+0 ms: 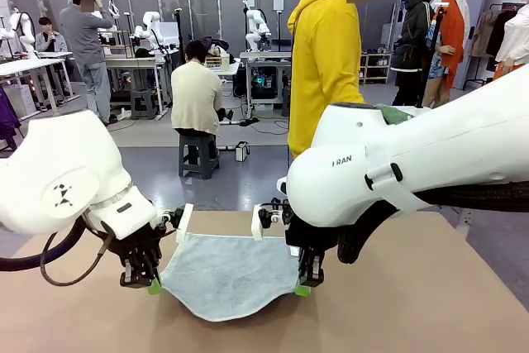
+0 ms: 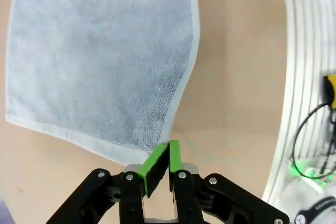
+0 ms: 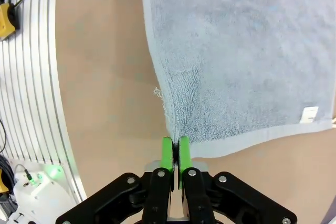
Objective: Fold the towels and place them in the basket.
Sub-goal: When a person lays out a Towel with hook on the table, fold it in half twice.
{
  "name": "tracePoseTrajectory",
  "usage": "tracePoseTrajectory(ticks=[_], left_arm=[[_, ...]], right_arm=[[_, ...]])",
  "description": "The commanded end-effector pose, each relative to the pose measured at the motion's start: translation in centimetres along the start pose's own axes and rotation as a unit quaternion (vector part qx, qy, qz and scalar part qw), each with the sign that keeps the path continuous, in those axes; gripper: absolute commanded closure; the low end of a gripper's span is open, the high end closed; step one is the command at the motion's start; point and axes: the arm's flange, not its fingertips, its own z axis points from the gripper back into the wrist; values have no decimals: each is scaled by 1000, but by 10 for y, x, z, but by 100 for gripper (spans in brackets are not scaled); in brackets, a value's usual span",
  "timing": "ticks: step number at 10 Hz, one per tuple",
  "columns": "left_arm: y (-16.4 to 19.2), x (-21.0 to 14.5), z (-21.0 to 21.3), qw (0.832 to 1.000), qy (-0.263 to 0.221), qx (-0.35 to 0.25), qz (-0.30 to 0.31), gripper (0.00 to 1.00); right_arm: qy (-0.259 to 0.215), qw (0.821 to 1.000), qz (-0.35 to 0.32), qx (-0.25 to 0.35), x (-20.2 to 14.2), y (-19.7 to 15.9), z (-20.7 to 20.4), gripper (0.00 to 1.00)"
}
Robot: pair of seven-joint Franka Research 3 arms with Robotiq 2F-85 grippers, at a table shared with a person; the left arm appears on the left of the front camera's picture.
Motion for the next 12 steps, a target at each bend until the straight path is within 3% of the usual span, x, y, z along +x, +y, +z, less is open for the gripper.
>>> tracePoseTrajectory(ticks=[1,3,6,12], left_arm=[[17,13,24,999,-12,-38,0,93],[35,26,37,999,-33,-10,7,93],[85,33,28,996,-50,-21,67,93],[166,21,-26,993,-35,16,113,93]], right_arm=[[-12,1000,10,14,5,-11,28,95],[-15,1000,-8,-20,10,-29,40,95],[-18,999,-39,-26,13,-68,43,95],[38,996,-67,-34,29,-144,-12,95]])
